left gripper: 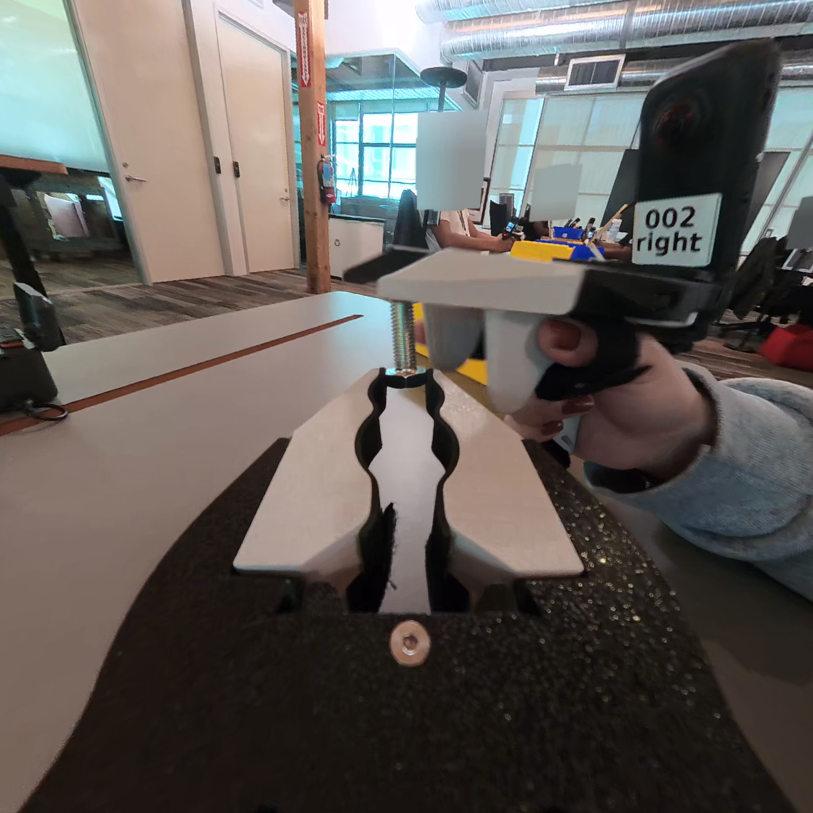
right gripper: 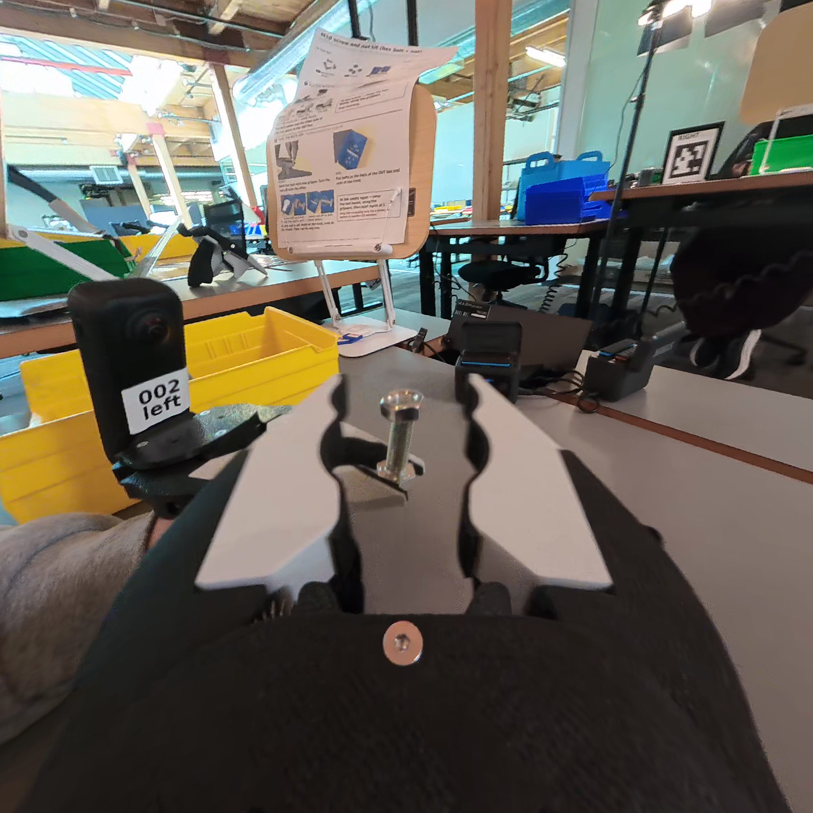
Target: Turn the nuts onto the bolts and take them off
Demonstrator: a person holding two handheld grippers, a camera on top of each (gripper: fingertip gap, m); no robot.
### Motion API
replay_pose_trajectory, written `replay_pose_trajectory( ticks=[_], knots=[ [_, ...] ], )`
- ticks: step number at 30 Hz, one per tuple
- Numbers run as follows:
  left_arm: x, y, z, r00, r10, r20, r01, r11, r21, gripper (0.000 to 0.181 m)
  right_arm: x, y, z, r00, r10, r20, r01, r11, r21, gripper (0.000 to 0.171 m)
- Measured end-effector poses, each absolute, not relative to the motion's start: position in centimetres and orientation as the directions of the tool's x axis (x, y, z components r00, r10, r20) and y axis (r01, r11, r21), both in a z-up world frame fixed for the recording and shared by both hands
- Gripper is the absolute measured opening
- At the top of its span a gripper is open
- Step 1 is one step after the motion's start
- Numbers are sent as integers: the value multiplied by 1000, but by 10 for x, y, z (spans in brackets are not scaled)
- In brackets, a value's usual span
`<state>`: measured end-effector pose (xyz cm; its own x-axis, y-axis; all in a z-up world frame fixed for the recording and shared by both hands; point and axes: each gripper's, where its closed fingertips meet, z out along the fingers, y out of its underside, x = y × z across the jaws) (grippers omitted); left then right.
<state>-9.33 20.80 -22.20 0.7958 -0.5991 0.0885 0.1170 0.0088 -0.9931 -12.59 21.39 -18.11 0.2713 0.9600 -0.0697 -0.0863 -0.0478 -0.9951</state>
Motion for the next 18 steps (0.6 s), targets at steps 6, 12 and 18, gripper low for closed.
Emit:
replay_pose_trajectory(
  ticks=[6,12,18],
  knots=[
    [-83,206,-227,759,-646,87,98,-19,-995,15,-120,190,-178,133,990,56,-88,68,-994,97],
    [-70,200,-230,701,-710,69,66,-31,-997,16,-117,171,-184,-20,1000,-3,-71,-5,-997,113],
    [-70,198,-227,688,-720,92,98,-33,-995,16,-120,164,-189,-64,998,-10,-51,-14,-999,112]
  ],
)
